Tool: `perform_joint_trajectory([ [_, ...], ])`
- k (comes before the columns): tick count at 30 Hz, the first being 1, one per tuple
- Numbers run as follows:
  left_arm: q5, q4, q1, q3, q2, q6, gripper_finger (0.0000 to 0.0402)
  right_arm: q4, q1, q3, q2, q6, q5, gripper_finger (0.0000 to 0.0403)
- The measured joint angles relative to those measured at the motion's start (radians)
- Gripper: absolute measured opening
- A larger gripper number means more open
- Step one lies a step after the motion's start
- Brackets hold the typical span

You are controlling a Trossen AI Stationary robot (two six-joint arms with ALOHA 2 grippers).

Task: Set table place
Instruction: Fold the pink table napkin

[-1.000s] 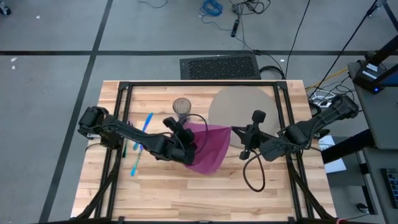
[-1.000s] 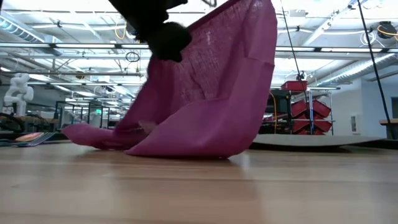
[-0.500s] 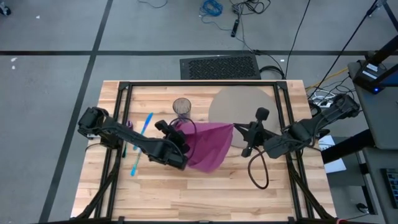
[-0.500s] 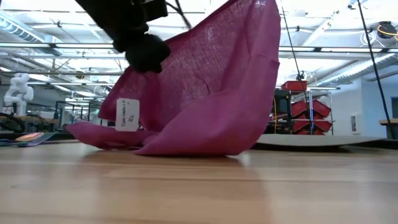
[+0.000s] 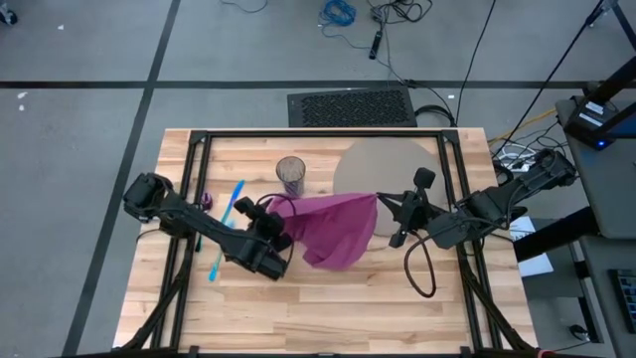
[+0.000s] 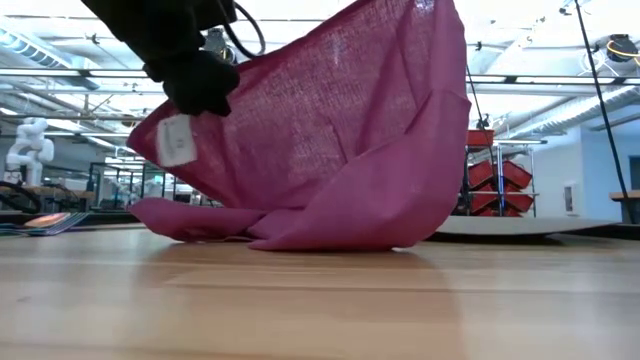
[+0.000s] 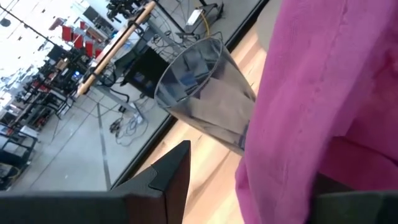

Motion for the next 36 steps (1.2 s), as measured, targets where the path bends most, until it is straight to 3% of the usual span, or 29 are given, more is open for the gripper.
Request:
perform_joint_trajectory([
  [18,0.064,-0.178,-0.1,0.0,0.0,-0.209,0.0143,0.0,0.0,0.0,0.0,-0.003,0.002,0.0],
  [29,0.12,-0.177,-0.148,-0.072,0.001,-0.314,0.0142,0.0,0.0,0.0,0.0,-0.002,0.002,0.0],
  [33,0.119,-0.176,-0.153,-0.072,0.001,-0.31,0.0111,0.0,0.0,0.0,0.0,-0.001,0.002,0.0],
  [36,0.111,-0.176,-0.162,-0.073,0.001,-0.283,0.0037,0.0,0.0,0.0,0.0,0.0,0.002,0.0],
])
